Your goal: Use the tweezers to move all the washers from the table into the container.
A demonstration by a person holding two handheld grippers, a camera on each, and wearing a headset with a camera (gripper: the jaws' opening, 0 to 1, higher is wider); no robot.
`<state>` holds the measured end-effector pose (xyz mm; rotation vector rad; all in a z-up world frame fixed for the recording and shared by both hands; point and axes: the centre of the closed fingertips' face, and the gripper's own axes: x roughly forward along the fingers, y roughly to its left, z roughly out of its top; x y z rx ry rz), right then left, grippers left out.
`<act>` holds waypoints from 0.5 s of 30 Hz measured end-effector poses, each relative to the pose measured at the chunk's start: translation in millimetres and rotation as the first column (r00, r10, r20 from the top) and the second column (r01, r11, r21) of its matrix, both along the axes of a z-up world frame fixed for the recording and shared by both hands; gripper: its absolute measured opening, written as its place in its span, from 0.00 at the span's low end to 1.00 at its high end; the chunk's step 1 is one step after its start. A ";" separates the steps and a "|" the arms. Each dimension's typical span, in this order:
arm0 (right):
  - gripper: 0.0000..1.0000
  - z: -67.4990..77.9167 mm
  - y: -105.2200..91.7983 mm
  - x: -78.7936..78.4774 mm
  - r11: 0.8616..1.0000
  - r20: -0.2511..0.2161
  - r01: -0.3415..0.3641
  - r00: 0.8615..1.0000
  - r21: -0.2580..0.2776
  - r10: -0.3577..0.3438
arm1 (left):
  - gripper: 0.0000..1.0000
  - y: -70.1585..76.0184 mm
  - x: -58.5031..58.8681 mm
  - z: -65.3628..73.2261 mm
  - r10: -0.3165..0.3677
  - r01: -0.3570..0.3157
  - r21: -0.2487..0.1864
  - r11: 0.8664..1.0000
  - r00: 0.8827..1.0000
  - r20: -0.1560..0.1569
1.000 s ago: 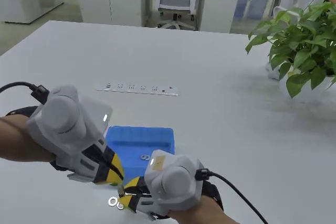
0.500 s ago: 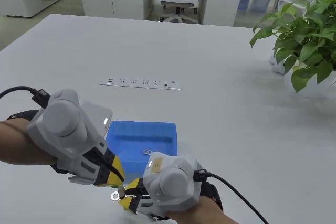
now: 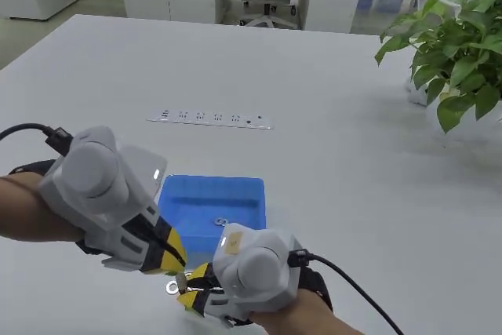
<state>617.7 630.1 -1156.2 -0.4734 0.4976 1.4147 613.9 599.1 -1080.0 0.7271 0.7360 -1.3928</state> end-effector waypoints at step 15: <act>0.09 -1.3 -0.1 -0.5 1.000 -0.019 -0.001 1.000 -0.023 0.000 | 0.05 -0.9 1.7 0.8 0.033 -0.033 -0.024 0.999 0.999 -0.025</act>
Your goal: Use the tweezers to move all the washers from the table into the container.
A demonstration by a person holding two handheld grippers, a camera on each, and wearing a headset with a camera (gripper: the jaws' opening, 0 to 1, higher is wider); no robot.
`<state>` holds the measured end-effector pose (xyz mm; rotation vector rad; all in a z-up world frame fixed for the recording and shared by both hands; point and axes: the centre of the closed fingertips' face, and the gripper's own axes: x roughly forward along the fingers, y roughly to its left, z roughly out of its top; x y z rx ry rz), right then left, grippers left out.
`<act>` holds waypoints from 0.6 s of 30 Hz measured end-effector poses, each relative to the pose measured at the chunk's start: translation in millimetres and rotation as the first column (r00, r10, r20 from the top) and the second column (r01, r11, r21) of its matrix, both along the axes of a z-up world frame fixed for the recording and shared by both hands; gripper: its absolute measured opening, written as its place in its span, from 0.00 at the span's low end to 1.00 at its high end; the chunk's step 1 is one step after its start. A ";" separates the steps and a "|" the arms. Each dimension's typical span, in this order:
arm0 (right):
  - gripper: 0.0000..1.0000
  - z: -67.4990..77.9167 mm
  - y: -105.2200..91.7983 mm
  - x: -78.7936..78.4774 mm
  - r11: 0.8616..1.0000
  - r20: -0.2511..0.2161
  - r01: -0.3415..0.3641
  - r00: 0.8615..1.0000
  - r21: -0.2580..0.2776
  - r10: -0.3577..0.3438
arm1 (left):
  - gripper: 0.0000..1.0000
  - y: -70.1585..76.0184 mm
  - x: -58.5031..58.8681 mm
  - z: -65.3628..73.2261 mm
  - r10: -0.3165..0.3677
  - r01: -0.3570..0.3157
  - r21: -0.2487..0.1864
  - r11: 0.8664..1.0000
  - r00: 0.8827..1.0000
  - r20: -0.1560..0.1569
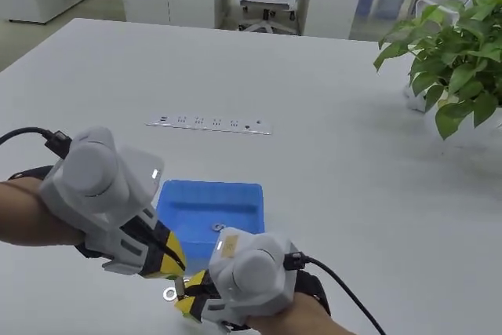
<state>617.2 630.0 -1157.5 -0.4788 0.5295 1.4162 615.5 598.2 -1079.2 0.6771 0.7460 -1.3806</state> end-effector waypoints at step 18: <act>0.09 9.6 0.1 -3.9 1.000 0.010 -0.003 1.000 -0.001 0.003 | 0.05 -0.3 -5.5 9.9 -0.023 0.023 0.017 1.000 1.000 0.012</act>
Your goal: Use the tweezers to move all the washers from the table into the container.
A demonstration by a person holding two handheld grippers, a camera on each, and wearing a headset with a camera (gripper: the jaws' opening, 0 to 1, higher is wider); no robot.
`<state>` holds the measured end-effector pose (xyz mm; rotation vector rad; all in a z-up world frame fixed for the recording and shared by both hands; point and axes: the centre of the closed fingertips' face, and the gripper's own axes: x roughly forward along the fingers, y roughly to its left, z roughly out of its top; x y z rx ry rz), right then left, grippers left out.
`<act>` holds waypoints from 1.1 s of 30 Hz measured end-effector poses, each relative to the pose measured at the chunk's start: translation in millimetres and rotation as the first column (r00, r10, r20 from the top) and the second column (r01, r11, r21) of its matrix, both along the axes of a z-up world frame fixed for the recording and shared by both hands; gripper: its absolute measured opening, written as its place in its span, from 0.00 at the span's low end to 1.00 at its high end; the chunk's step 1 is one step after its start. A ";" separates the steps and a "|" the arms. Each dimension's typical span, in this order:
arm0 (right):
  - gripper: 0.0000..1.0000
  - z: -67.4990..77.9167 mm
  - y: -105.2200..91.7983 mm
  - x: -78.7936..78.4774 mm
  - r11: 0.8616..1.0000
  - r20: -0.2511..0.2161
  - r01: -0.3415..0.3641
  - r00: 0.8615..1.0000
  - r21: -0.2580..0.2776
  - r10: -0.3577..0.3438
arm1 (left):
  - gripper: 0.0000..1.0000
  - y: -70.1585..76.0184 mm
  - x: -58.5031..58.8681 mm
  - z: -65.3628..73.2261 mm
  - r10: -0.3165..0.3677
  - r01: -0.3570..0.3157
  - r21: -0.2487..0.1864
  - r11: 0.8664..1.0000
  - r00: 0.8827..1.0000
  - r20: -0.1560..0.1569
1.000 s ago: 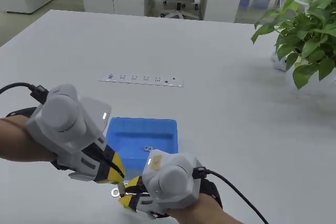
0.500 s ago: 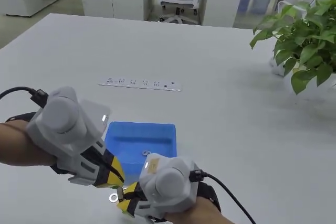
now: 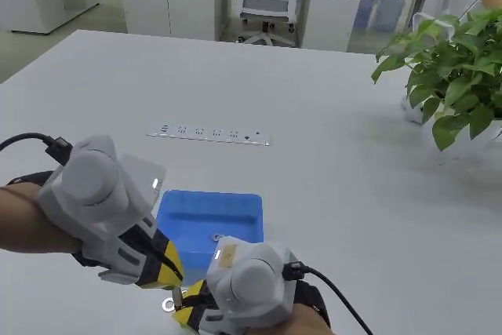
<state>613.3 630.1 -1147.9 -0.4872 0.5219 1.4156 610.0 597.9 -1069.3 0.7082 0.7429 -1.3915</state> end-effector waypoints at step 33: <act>0.09 54.8 -12.4 20.9 0.998 0.019 0.059 0.998 0.035 -0.060 | 0.05 -12.1 17.9 52.7 -0.048 0.049 -0.008 0.999 0.998 0.048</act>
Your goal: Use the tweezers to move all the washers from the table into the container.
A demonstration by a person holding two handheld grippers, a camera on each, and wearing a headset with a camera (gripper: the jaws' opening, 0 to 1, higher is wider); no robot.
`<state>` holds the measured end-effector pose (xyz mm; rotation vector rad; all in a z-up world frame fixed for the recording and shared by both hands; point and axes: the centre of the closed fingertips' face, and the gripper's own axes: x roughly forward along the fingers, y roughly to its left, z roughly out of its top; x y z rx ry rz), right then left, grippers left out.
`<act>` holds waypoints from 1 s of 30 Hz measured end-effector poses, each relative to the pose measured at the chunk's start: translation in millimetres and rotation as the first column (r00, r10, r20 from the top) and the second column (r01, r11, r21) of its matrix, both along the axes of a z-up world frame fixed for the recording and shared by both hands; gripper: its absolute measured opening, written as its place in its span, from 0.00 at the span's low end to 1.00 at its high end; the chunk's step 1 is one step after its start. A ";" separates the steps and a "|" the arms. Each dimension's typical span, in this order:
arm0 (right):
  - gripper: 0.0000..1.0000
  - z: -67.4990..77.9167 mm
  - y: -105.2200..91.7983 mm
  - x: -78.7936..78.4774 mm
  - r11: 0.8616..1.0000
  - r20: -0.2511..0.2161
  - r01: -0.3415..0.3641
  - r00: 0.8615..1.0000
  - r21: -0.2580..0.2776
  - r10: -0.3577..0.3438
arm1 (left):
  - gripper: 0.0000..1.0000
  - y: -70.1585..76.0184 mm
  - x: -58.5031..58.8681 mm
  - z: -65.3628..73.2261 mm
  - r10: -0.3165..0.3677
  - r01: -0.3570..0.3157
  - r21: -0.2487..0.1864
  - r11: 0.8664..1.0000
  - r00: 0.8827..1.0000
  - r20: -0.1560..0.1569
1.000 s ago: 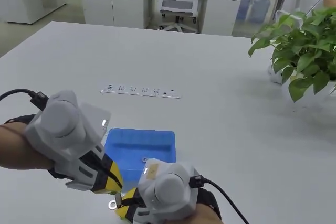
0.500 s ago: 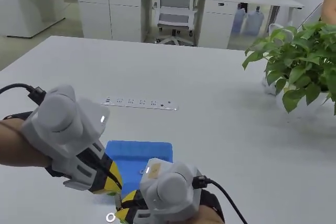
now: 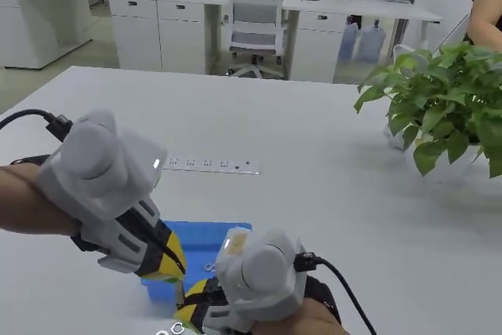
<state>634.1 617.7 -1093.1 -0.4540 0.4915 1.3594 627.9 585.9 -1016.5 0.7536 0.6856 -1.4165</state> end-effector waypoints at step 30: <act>0.09 7.8 -9.2 58.2 1.000 0.068 0.017 0.998 0.002 -0.017 | 0.05 -9.8 50.6 8.0 0.020 -0.019 -0.022 1.000 0.997 0.068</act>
